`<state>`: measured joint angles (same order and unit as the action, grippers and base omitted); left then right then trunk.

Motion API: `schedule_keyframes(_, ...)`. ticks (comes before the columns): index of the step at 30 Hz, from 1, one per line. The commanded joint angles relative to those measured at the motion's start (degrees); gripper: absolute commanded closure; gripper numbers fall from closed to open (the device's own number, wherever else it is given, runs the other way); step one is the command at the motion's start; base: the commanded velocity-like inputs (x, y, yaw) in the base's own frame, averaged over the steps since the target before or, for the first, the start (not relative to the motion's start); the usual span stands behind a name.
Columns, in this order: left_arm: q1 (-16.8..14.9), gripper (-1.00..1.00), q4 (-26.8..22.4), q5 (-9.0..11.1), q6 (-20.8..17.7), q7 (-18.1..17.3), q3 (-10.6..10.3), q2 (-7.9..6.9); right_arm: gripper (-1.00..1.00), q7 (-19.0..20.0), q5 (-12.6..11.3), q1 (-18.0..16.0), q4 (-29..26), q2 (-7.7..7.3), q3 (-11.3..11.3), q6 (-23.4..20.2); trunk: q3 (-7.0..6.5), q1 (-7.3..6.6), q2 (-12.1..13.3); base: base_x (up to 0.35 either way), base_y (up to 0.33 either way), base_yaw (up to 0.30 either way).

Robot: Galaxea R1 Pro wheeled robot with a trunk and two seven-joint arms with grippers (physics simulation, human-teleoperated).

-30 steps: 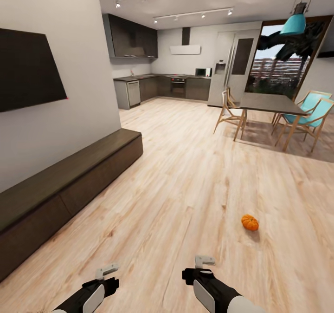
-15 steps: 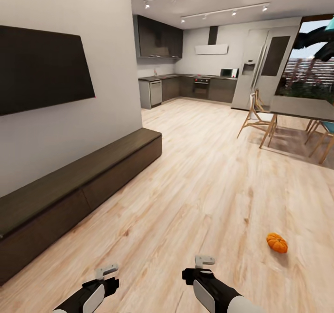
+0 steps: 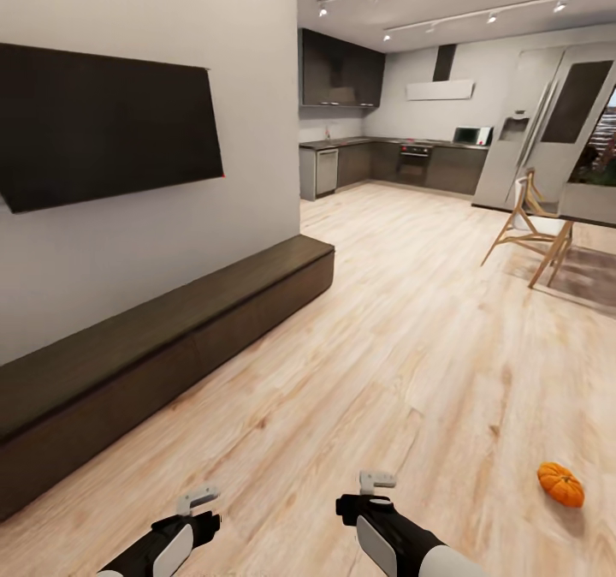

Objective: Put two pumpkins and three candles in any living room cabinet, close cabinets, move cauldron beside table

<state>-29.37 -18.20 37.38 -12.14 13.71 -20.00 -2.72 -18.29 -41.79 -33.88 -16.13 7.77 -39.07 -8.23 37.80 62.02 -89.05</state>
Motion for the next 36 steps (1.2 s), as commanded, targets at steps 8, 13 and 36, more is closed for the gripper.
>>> schedule_keyframes(8, -0.01, -1.0, -0.16, 0.5, -0.25, 0.44, -0.48, -0.01, -1.0, -0.43, -0.31, -0.04, -0.13, -0.04, -0.48, -0.3, 0.05, 0.0, -0.03, 0.033, 0.0, 0.291)
schedule_keyframes(13, 0.0, -1.0, -0.16, 0.5, -0.25, 0.44, -0.48, -0.05, -1.0, -0.43, -0.31, -0.04, -0.13, -0.04, -0.48, -0.3, 0.05, 0.0, -0.03, 0.079, 0.0, 0.291)
schedule_keyframes(36, -0.01, -1.0, -0.14, 0.5, -0.25, 0.44, -0.4, -0.09, -1.0, -0.43, -0.22, -0.04, 1.81, 0.22, -0.48, 0.6, 0.05, 0.0, -0.03, 0.082, 0.0, 0.292)
